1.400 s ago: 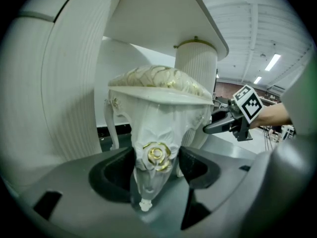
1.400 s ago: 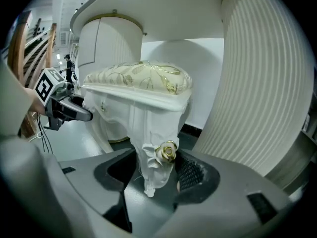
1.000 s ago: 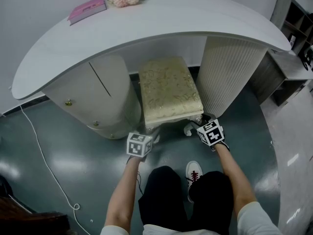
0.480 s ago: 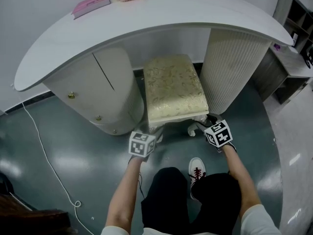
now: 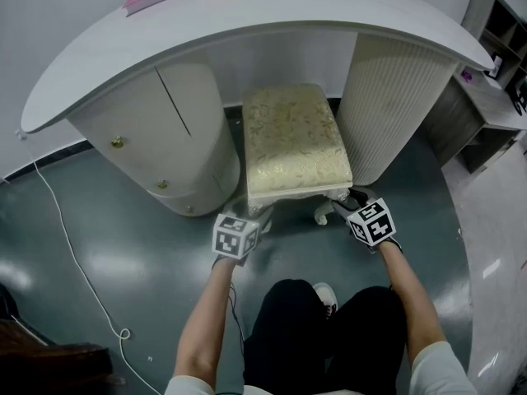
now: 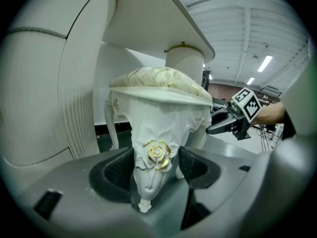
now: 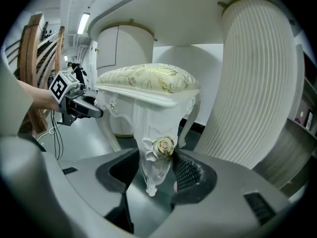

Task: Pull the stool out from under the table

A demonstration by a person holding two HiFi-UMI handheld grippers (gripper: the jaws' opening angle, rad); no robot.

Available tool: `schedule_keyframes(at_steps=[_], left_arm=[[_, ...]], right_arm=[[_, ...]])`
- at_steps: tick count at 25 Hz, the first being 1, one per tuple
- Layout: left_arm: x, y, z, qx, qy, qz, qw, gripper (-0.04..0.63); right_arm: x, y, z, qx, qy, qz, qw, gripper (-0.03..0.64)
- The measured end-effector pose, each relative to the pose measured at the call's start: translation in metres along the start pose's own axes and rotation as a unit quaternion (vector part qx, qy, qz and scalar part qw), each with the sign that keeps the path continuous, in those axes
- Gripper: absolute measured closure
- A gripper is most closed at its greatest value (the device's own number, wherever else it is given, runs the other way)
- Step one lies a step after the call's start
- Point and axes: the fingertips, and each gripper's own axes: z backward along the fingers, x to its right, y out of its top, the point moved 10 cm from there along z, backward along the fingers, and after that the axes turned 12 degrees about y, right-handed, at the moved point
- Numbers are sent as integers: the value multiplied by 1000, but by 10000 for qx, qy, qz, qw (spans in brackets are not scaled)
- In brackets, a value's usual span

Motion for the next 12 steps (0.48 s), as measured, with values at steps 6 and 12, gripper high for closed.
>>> schedule_keyframes(at_steps=[6,12], left_arm=[[-2,0,7,-202,-123,-9,9997,311],[1,0,15,-295,-210,77,9993,313]], right_arm=[[-7,-8,2,486,36,-178,9987,391],[-12,-11,7,687,61,-228,9974,390]])
